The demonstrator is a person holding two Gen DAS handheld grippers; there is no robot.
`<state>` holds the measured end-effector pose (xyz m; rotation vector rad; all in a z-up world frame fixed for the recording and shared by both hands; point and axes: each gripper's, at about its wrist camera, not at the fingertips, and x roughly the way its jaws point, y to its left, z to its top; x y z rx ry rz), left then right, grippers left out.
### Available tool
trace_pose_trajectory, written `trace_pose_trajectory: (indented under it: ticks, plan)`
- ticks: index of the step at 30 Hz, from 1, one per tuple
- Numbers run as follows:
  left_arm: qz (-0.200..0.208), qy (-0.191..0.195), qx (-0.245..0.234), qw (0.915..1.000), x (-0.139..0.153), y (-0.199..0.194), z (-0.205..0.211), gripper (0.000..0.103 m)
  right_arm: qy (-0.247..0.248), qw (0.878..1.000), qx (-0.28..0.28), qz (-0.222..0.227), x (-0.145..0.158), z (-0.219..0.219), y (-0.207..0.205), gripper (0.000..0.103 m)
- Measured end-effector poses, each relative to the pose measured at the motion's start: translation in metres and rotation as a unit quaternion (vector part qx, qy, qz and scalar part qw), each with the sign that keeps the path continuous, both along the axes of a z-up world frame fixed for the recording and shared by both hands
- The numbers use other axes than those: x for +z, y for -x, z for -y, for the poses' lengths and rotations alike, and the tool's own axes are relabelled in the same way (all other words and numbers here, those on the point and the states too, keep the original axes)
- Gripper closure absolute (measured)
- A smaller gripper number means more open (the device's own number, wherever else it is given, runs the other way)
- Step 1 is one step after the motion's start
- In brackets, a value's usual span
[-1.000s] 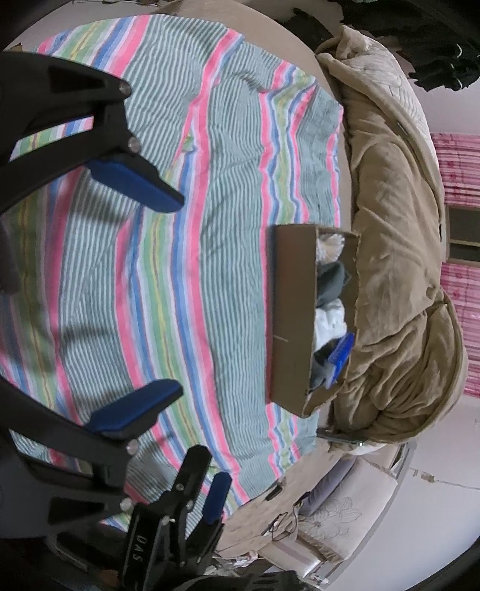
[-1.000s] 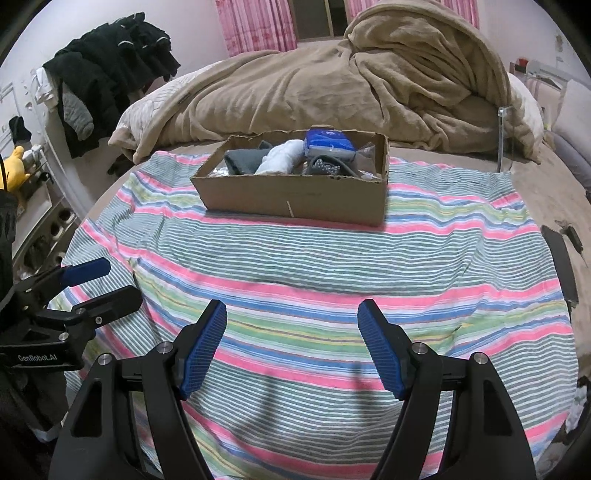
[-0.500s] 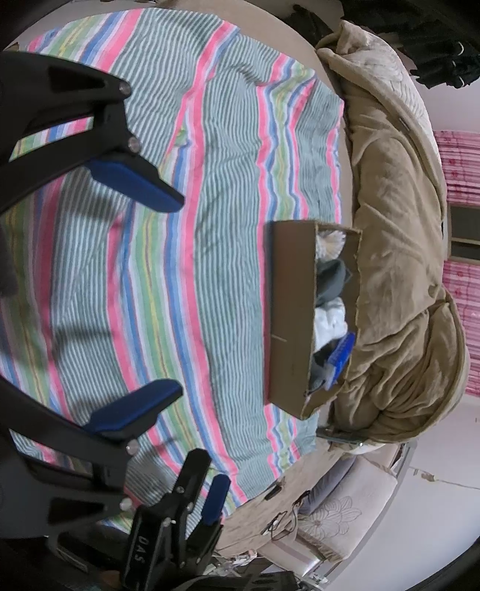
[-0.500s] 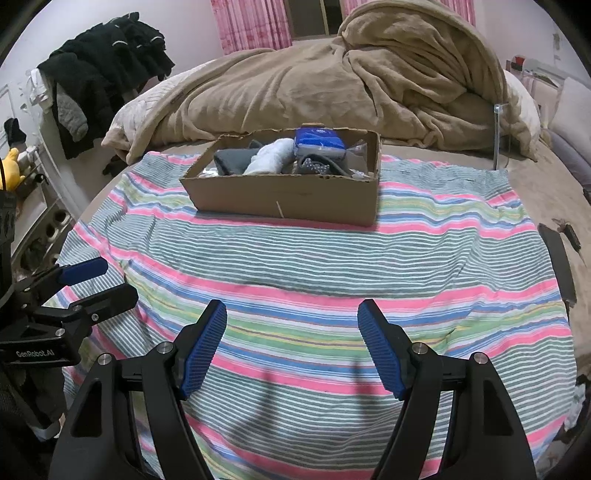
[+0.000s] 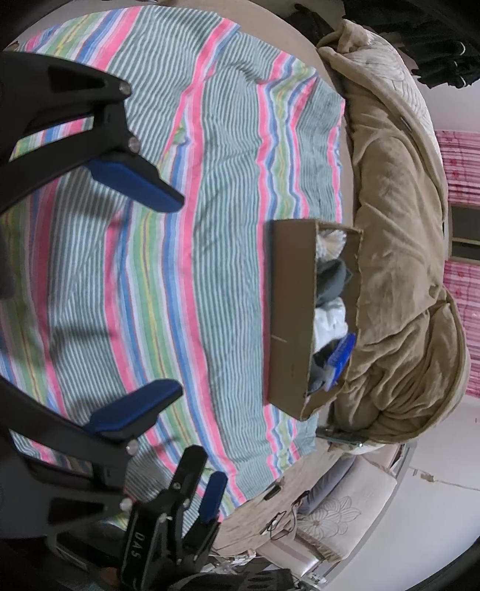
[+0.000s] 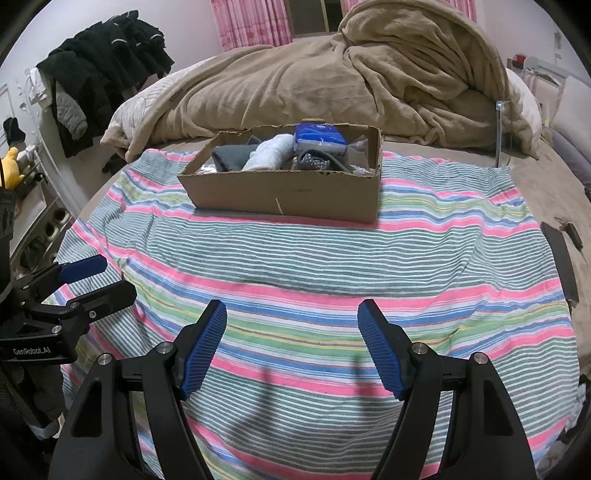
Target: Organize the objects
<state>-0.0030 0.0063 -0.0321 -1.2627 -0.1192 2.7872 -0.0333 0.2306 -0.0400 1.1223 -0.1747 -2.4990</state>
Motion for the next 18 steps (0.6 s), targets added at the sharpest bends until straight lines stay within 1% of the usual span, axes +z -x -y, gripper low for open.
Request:
trace_pose_trajectory:
  ticks: [18]
  plan:
    - [-0.002, 0.002, 0.002, 1.0, 0.002, -0.0003, -0.0012, 0.01, 0.0, 1.0, 0.0, -0.001, 0.0008, -0.0001, -0.0005, 0.027]
